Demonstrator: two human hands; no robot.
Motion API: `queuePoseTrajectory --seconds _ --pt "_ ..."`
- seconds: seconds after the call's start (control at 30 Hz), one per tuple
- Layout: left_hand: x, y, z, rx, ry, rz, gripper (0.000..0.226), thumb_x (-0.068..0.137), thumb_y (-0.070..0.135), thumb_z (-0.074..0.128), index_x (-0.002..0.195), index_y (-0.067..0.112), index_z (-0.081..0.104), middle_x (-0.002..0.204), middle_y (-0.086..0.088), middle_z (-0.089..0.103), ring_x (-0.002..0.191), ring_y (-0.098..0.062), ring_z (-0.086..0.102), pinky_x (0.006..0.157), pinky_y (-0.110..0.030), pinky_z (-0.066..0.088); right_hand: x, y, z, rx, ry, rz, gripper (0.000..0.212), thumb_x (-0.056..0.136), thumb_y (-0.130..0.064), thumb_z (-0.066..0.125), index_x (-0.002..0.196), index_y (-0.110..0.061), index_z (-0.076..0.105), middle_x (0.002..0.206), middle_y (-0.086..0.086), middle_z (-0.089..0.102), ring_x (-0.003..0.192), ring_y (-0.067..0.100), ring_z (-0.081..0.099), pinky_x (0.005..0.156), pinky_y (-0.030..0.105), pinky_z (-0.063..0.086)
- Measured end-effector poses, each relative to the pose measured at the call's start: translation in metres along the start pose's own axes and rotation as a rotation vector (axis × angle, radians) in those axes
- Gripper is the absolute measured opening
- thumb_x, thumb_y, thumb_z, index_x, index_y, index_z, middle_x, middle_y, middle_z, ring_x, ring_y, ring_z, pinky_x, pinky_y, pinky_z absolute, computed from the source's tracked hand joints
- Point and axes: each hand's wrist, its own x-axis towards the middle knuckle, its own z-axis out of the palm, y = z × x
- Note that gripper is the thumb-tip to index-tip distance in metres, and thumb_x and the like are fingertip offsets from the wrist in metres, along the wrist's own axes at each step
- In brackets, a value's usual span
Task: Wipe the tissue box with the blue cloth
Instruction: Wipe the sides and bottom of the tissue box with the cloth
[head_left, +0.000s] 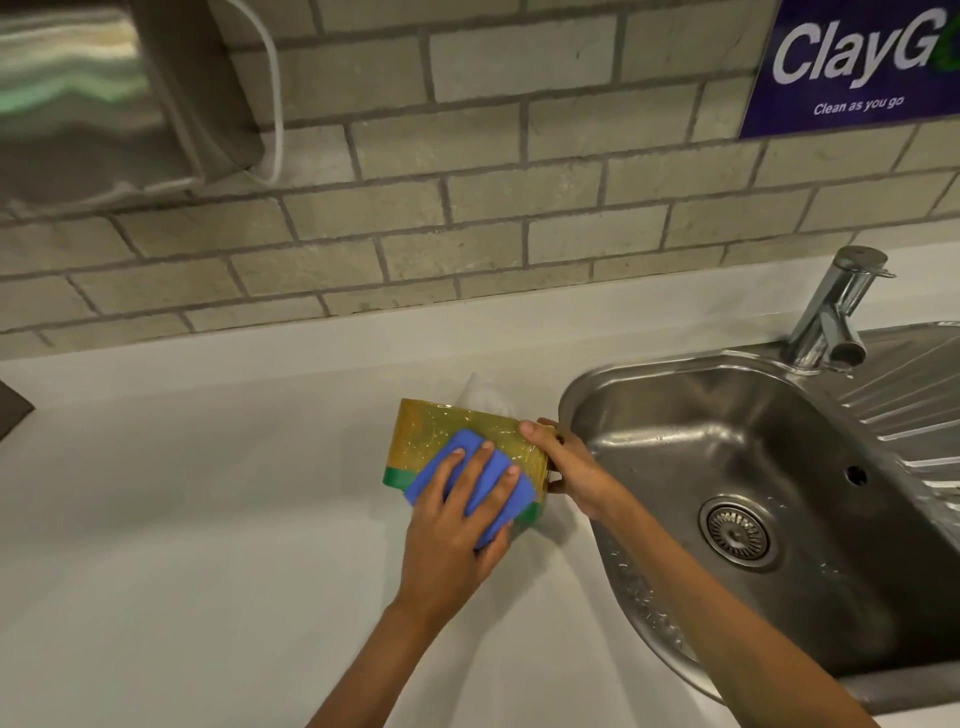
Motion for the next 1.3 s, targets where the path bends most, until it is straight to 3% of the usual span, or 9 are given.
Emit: queuePoseTrajectory --seconds 0.17,0.27,0.4,0.63,0.73,0.83,0.93,1.03,1.3 --pt "0.031 -0.002 -0.005 -0.056 0.093 -0.535 0.046 0.088 0.030 0.042 0.125 0.009 0.059 0.134 -0.023 0.052 0.122 -0.040 0.042 0.098 -0.049 0.045 0.001 0.002 0.006 0.016 0.052 -0.031 0.081 0.080 -0.045 0.063 0.145 -0.012 0.028 0.136 0.011 0.052 0.110 0.020 0.055 0.071 0.026 0.051" --pt "0.039 0.021 0.002 -0.053 0.026 -0.455 0.050 0.092 0.037 0.036 0.129 0.009 0.056 0.136 -0.022 0.052 0.126 -0.046 0.043 0.099 -0.055 0.044 0.000 0.005 0.003 0.024 0.077 -0.027 0.084 0.077 -0.052 0.062 0.144 -0.012 0.031 0.134 0.011 0.055 0.114 0.022 0.057 0.077 0.031 0.052" --pt "0.003 0.014 0.002 -0.016 -0.037 -0.146 0.045 0.096 0.039 0.031 0.133 0.018 0.047 0.138 -0.015 0.052 0.131 -0.031 0.033 0.102 -0.046 0.036 0.001 0.003 -0.005 -0.017 0.073 -0.043 0.077 0.083 -0.045 0.059 0.145 -0.013 0.029 0.127 0.008 0.055 0.094 0.012 0.059 0.066 0.022 0.049" --pt "0.049 -0.015 -0.004 -0.101 0.079 -0.703 0.044 0.092 0.025 0.042 0.133 0.012 0.051 0.140 -0.021 0.048 0.120 -0.045 0.043 0.099 -0.049 0.041 0.001 0.006 -0.001 -0.057 0.082 -0.057 0.078 0.084 -0.043 0.060 0.147 -0.013 0.024 0.141 0.012 0.044 0.107 0.018 0.049 0.076 0.028 0.048" --pt "0.045 0.011 0.006 -0.054 0.029 -0.501 0.047 0.093 0.032 0.038 0.133 0.012 0.051 0.138 -0.019 0.051 0.125 -0.043 0.040 0.098 -0.053 0.046 0.001 0.004 0.001 -0.009 0.085 -0.040 0.081 0.082 -0.047 0.059 0.147 -0.014 0.026 0.138 0.010 0.050 0.108 0.018 0.054 0.064 0.025 0.050" --pt "0.025 0.034 0.019 0.010 -0.003 -0.306 0.047 0.096 0.039 0.028 0.135 0.018 0.043 0.139 -0.014 0.052 0.129 -0.033 0.032 0.100 -0.048 0.041 0.001 -0.001 0.002 -0.026 0.077 -0.035 0.081 0.081 -0.052 0.058 0.145 -0.013 0.030 0.136 0.010 0.053 0.117 0.023 0.056 0.081 0.037 0.055" --pt "0.008 0.035 0.026 0.093 0.007 -0.058 0.049 0.086 0.031 0.048 0.134 0.022 0.042 0.135 -0.011 0.056 0.128 -0.033 0.034 0.098 -0.047 0.045 0.002 0.000 0.000 -0.017 0.051 -0.043 0.081 0.081 -0.051 0.060 0.144 -0.007 0.034 0.135 0.015 0.055 0.118 0.025 0.058 0.100 0.044 0.048" --pt "0.000 0.027 0.024 0.121 0.005 0.074 0.052 0.080 0.028 0.055 0.130 0.022 0.045 0.129 -0.011 0.061 0.124 -0.033 0.038 0.090 -0.046 0.051 0.001 -0.002 -0.001 -0.053 0.039 -0.044 0.079 0.081 -0.050 0.060 0.141 -0.003 0.036 0.131 0.019 0.057 0.111 0.025 0.061 0.093 0.038 0.051" --pt "0.032 -0.027 0.005 -0.124 0.158 -0.589 0.045 0.090 0.029 0.041 0.129 0.013 0.056 0.137 -0.023 0.048 0.117 -0.043 0.044 0.100 -0.046 0.041 -0.001 -0.001 -0.001 -0.071 0.046 -0.049 0.084 0.082 -0.044 0.061 0.149 -0.013 0.021 0.142 0.012 0.044 0.109 0.017 0.048 0.072 0.027 0.050"
